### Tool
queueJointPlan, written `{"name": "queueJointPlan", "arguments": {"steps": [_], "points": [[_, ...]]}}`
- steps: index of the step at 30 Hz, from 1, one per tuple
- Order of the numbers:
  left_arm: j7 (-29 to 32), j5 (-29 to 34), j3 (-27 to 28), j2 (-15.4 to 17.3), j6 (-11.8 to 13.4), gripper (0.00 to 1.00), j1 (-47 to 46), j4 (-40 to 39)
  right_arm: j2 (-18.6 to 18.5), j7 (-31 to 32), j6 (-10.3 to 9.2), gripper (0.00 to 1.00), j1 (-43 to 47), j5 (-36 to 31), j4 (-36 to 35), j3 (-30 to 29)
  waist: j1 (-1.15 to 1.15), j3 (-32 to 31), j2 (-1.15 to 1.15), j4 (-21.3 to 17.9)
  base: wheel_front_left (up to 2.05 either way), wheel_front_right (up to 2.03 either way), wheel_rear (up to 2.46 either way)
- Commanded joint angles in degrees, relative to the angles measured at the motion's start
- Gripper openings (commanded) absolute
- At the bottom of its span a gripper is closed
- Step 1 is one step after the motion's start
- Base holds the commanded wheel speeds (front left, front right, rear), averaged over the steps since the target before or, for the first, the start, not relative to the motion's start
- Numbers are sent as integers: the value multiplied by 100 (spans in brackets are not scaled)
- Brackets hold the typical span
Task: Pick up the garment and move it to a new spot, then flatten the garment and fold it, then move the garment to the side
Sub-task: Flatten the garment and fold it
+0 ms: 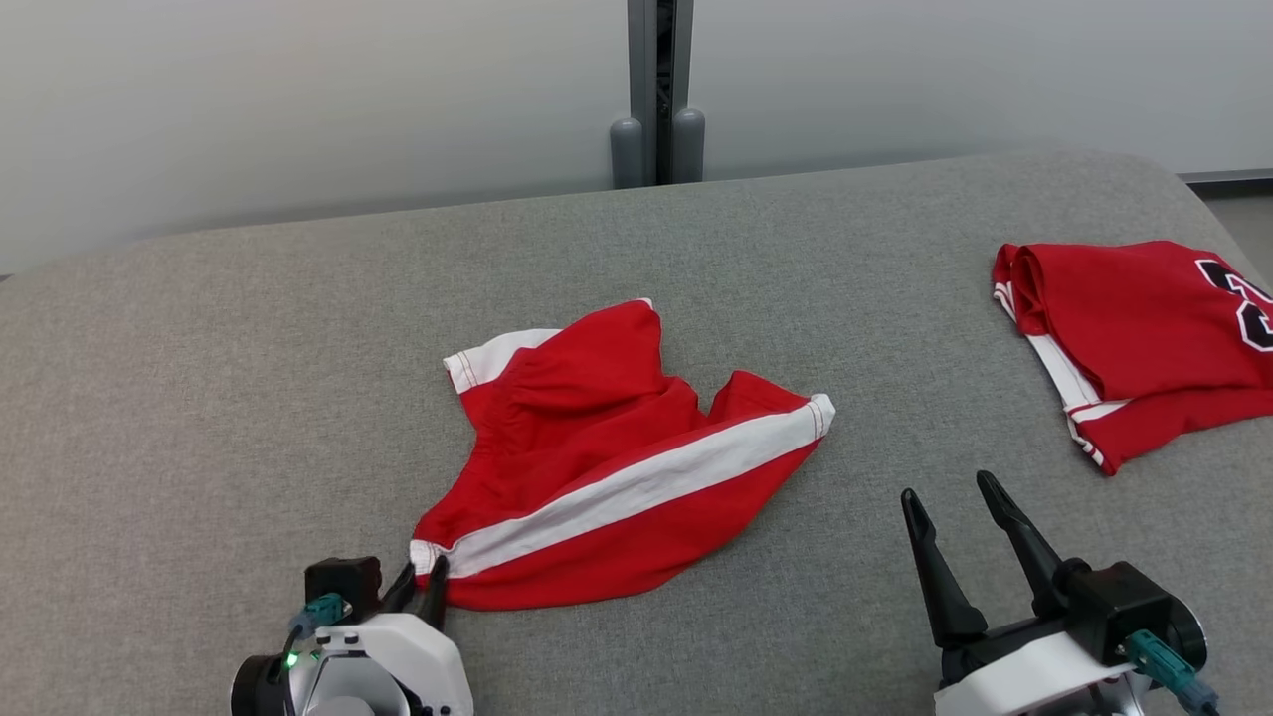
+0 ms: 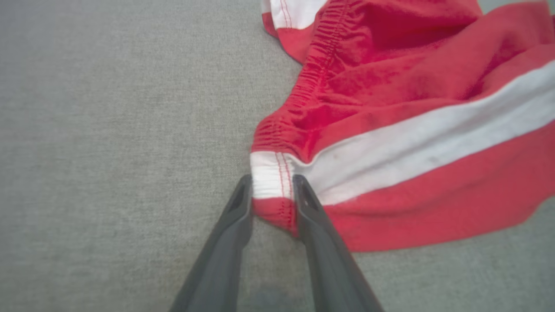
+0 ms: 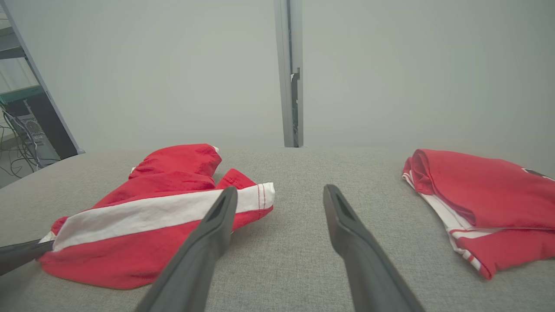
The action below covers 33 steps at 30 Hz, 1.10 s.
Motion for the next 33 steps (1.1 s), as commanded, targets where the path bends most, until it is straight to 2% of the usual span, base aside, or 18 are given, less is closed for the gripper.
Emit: {"name": "queueJointPlan", "arguments": {"steps": [1, 13, 16, 20, 25, 27, 28, 33], "points": [[8, -23, -28, 32, 27, 0, -127, 36, -41, -29, 2, 100, -66, -21, -12, -10, 0, 21, 0, -2, 0, 0, 0], [6, 246, 191, 88, 170, 0, 158, -843, -26, -28, 2, 100, -208, 118, 158, 131, 0, 27, 0, 142, 0, 0, 0], [6, 324, 269, 133, 172, 0, 333, -1150, 6, -29, 2, 100, -406, 479, 565, 261, 0, 34, 0, 213, 0, 0, 0], [6, 435, 326, 176, 140, 0, 498, -1463, 9, -28, 2, 100, -950, 1112, 1454, 587, 0, 71, 0, 331, 0, 0, 0], [6, 556, 341, 179, 124, 0, 486, -1625, -102, -28, 2, 100, -1767, 2081, 2506, 1272, 0, 195, 0, 541, 0, 0, 0], [6, 572, 336, 171, 113, 0, 464, -1637, -134, -29, 2, 100, -1887, 2195, 2647, 1412, 0, 215, 0, 578, 0, 0, 0], [6, 603, 336, 158, 105, 0, 422, -1675, -169, -28, 2, 100, -2059, 2475, 2951, 1666, 0, 244, 0, 647, 0, 0, 0], [6, 638, 332, 130, 87, 0, 392, -1707, -237, -28, 2, 100, -2255, 2892, 3202, 2109, 0, 269, 0, 735, 0, 0, 0]]}}
